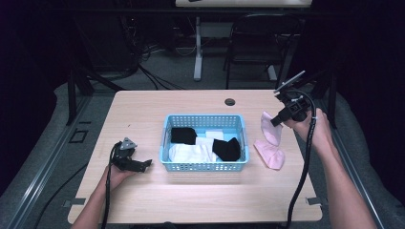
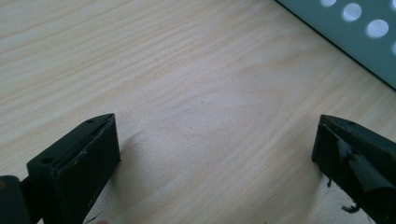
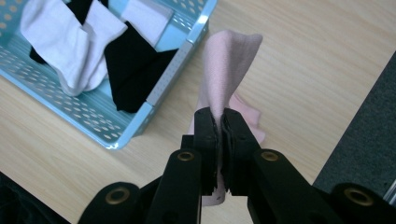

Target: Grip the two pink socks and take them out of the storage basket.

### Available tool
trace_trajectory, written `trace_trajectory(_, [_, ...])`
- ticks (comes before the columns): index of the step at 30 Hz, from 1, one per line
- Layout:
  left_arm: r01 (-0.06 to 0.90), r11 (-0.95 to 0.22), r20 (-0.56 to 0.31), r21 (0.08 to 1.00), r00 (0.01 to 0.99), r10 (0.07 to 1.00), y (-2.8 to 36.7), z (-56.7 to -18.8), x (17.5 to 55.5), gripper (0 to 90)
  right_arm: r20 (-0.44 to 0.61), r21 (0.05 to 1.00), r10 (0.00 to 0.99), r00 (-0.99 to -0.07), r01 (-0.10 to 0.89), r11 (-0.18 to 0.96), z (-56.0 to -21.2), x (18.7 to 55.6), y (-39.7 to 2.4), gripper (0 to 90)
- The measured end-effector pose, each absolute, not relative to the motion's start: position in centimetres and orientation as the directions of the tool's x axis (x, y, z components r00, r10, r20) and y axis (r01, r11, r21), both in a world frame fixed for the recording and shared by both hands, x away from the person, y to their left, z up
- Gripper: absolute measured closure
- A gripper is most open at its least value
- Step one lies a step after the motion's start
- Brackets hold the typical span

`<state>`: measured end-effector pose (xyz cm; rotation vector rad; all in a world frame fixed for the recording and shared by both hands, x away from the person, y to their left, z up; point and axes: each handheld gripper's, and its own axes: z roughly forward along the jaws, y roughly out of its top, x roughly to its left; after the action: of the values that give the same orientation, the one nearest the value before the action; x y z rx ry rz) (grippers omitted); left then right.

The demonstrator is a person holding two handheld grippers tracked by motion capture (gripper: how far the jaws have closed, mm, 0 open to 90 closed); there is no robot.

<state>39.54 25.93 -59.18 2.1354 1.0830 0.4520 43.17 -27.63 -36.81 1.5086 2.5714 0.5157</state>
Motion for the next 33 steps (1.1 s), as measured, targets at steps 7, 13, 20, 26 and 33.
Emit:
trace_trajectory(7, [0.566, -0.414, -0.002, 0.713, 0.591, 0.807, 25.9, -59.2, 39.5, 0.8, 0.083, 0.319, 0.874, -0.478, 0.844, 0.431, -38.3, 43.4, -28.5, 85.5])
trace_trajectory(13, [0.566, -0.414, -0.001, 0.713, 0.591, 0.807, 25.9, -59.2, 39.5, 0.8, 0.09, 0.302, 0.878, -0.471, 0.853, 0.426, -39.4, 43.6, -28.9, 85.5])
trace_trajectory(20, [0.566, -0.414, -0.001, 0.713, 0.591, 0.806, 25.9, -59.2, 39.5, 0.8, 0.102, 0.287, 0.879, -0.466, 0.86, 0.423, -40.7, 43.7, -28.8, 85.5])
trace_trajectory(26, [0.566, -0.414, -0.001, 0.713, 0.591, 0.807, 25.9, -59.2, 39.5, 0.8, 0.117, 0.272, 0.877, -0.465, 0.865, 0.422, -42.0, 44.0, -28.7, 85.5])
trace_trajectory(33, [0.566, -0.414, -0.001, 0.713, 0.591, 0.806, 25.9, -59.2, 39.5, 0.8, 0.111, 0.254, 0.886, -0.45, 0.875, 0.413, -44.0, 44.3, -28.2, 85.5])
